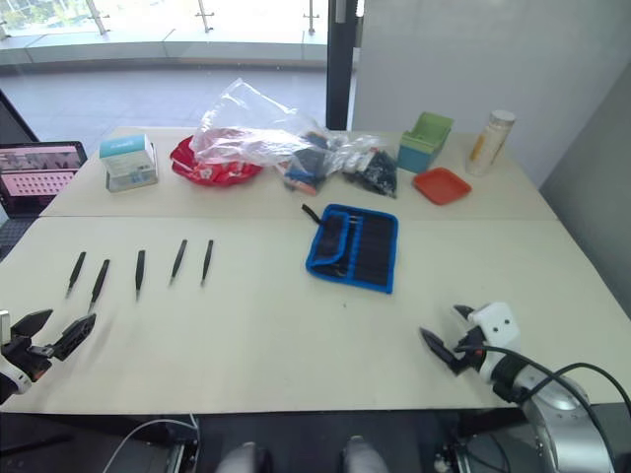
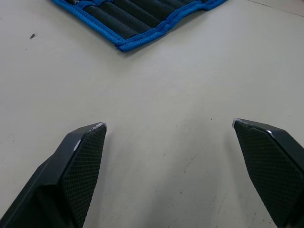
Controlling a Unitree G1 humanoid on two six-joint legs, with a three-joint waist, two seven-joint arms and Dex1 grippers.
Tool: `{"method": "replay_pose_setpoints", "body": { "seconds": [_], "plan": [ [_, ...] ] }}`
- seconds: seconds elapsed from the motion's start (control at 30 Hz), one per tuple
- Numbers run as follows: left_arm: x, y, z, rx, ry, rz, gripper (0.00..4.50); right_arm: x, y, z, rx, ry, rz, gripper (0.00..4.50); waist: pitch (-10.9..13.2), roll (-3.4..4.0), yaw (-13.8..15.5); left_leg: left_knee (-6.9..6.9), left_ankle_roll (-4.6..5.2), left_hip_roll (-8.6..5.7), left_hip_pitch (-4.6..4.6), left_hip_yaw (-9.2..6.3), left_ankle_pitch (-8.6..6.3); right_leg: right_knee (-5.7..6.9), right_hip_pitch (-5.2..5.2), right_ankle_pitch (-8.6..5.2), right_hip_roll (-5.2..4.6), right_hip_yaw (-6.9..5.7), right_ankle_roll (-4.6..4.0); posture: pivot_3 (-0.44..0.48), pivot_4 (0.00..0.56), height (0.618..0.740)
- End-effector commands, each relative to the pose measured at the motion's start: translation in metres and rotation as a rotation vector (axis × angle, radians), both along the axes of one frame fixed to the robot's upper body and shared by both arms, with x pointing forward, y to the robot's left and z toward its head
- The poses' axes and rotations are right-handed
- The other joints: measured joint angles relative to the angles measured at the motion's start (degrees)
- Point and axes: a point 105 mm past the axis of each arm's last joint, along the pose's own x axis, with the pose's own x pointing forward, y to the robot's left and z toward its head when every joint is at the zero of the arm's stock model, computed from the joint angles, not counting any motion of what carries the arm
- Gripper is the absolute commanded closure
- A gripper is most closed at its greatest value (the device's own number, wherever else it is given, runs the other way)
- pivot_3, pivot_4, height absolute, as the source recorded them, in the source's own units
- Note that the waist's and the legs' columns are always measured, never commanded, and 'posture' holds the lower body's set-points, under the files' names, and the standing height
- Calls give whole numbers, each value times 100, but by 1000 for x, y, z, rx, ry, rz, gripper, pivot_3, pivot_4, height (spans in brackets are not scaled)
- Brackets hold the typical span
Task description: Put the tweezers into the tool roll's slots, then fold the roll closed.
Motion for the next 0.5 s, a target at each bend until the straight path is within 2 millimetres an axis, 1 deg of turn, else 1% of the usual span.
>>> {"method": "replay_pose_setpoints", "body": {
  "seconds": [0.03, 0.17, 0.2, 0.27, 0.33, 0.47, 0.5],
  "plan": [
    [0, -3, 7, 20, -10, -17, 27, -1, -6, 9, 16, -41, -23, 0, 0, 0, -1, 0, 0, 0, 0, 0, 0, 0, 0, 0, 0, 0, 0, 0, 150, 717],
    [-8, -25, 4, 24, -3, -104, 27, -2, 13, 17, 143, -42, -42, 0, -1, 2, -6, -1, 0, 1, -1, -1, -1, 1, 0, 0, -1, 0, 0, 0, 150, 717],
    [-9, -36, 4, 33, -9, -155, 27, -1, 26, 18, 193, -34, -47, 0, -1, 1, -7, -1, -1, 1, 0, -1, -1, 2, 0, 0, -1, 0, 0, 0, 150, 717],
    [-10, -53, 5, 34, -32, -214, 27, 1, 50, 18, 255, -4, -34, 0, -2, 1, -9, -1, -1, 4, -2, -5, -1, 2, -1, 0, 2, -1, 0, 0, 150, 717],
    [-8, -66, 7, 24, -63, -249, 27, 5, 66, 17, 259, 6, -52, 0, -2, 1, -12, -1, -1, 3, -2, -5, -1, 1, -1, 0, 2, -1, -1, 0, 150, 717],
    [-14, -114, 2, 11, -39, -456, 27, 23, 101, 24, 302, -14, -103, 0, -3, 0, -16, 2, -2, 2, -3, -6, 0, 1, -2, 0, 1, -1, 0, 0, 150, 717],
    [-14, -121, 2, -1, -39, -485, 27, 27, 107, 26, 307, -17, -113, 0, -4, 0, -14, 1, -2, 0, -5, -6, -1, 1, -4, 0, -1, 1, 0, 0, 150, 717]
  ]
}}
